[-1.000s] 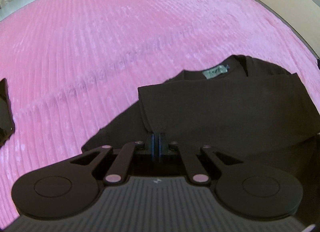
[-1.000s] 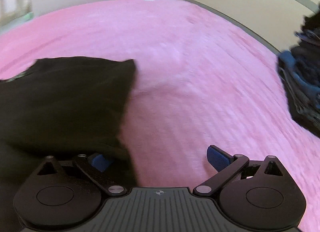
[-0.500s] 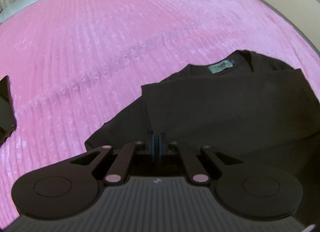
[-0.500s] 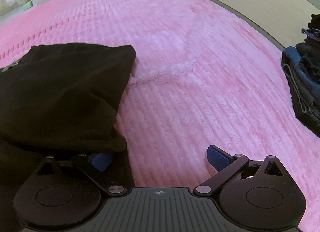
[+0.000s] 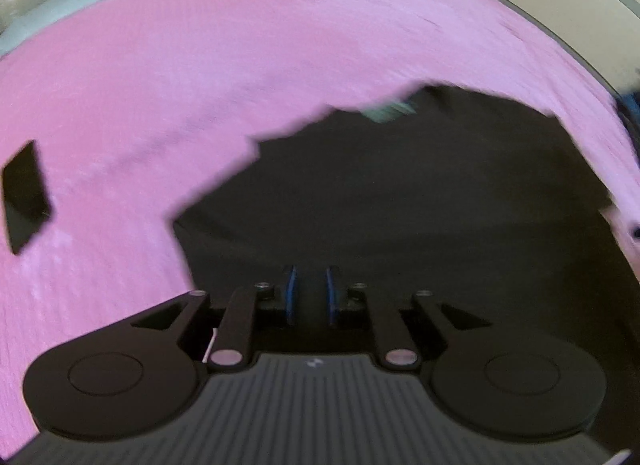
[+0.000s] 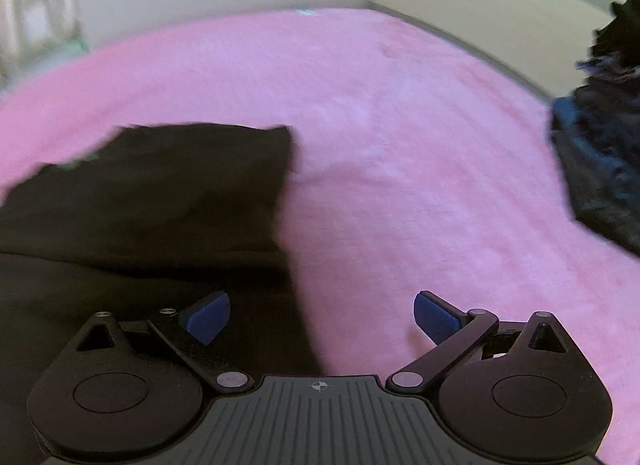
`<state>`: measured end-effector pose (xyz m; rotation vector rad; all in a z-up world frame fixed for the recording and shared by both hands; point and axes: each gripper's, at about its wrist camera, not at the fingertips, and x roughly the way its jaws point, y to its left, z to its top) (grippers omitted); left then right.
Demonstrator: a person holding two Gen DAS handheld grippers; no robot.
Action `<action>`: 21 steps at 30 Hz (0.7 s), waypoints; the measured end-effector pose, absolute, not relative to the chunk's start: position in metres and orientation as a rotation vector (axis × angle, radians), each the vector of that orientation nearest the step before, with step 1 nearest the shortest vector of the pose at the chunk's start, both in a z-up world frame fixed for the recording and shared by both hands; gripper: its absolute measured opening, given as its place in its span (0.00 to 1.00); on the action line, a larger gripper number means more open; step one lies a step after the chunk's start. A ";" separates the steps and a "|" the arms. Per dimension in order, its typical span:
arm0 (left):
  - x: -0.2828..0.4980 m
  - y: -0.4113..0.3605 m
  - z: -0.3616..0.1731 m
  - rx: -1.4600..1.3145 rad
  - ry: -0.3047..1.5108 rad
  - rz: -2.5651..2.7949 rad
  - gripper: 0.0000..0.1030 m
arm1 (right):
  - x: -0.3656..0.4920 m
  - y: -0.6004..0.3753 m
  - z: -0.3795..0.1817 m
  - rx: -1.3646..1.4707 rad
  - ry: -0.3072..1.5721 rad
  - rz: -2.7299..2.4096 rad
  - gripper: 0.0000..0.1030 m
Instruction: Fold clothes
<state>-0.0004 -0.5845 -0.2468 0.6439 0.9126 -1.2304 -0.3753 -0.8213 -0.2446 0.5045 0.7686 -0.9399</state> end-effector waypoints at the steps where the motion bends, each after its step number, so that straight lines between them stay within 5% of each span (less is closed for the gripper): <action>1: -0.013 -0.581 -0.249 0.664 0.912 -1.257 0.12 | -0.372 -0.821 -0.244 0.512 0.748 -0.882 0.98; 4: -0.043 -0.580 -0.257 0.720 0.912 -1.294 0.12 | -0.354 -0.841 -0.245 0.513 0.705 -0.773 0.97; 7: -0.057 -0.588 -0.259 0.701 0.911 -1.296 0.12 | -0.332 -0.874 -0.252 0.494 0.692 -0.696 0.60; 21: -0.128 -0.633 -0.275 0.721 0.946 -1.353 0.14 | -0.285 -1.005 -0.292 0.639 0.813 -0.628 0.60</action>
